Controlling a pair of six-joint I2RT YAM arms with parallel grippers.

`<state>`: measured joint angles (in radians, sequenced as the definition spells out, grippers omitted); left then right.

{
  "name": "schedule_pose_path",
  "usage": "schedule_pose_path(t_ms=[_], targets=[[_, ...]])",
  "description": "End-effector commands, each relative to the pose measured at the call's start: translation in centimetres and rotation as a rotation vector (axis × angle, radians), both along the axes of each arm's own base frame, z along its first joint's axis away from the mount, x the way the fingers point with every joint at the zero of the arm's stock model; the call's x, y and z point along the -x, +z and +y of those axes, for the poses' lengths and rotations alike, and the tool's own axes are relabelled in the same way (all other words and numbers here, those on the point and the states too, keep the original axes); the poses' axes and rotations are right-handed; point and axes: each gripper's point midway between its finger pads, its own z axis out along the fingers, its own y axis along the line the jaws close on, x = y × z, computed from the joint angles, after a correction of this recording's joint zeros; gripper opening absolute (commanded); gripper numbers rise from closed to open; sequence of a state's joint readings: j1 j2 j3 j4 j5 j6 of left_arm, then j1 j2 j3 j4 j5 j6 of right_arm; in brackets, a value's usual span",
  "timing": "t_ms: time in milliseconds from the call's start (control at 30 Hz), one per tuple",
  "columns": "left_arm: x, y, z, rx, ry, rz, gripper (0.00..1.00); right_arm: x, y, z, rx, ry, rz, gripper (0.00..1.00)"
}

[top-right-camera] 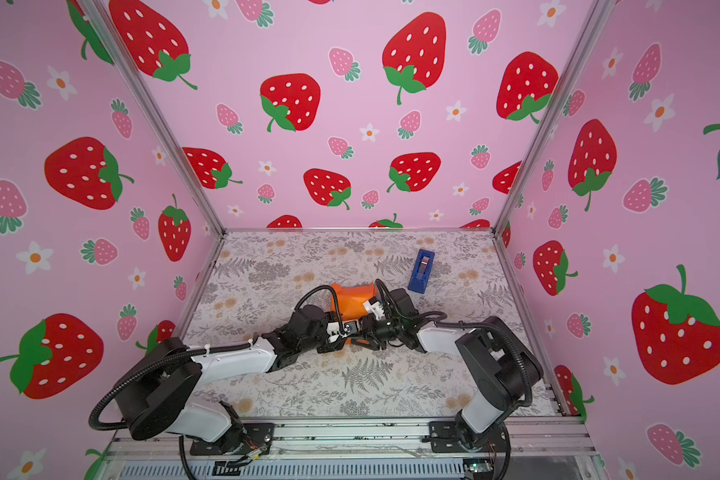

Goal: Wrap the gift box in paper

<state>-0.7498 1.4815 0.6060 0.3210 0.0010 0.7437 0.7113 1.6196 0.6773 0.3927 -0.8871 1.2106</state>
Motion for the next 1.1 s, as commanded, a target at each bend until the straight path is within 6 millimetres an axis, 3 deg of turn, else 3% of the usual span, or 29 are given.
schedule_pose_path(t_ms=[0, 433, 767, 833, 1067], targets=[[0.5, -1.3, 0.7, -0.049, 0.004, 0.058, 0.69, -0.2, 1.4, 0.4, -0.008, -0.005, -0.025, 0.57], [0.5, -1.3, 0.7, -0.051, 0.0, 0.061, 0.69, -0.9, 2.0, -1.9, 0.133, -0.05, -0.131, 0.66], [0.5, -1.4, 0.5, -0.05, -0.004, 0.065, 0.69, -1.3, 1.2, -4.8, 0.201, -0.105, -0.168, 0.61], [0.5, -1.4, 0.5, -0.049, -0.007, 0.065, 0.68, -1.6, 1.3, -5.0, 0.208, -0.116, -0.193, 0.55], [0.6, -1.3, 0.4, -0.05, -0.011, 0.067, 0.67, -1.2, 2.4, -3.5, 0.131, -0.098, -0.226, 0.07]])
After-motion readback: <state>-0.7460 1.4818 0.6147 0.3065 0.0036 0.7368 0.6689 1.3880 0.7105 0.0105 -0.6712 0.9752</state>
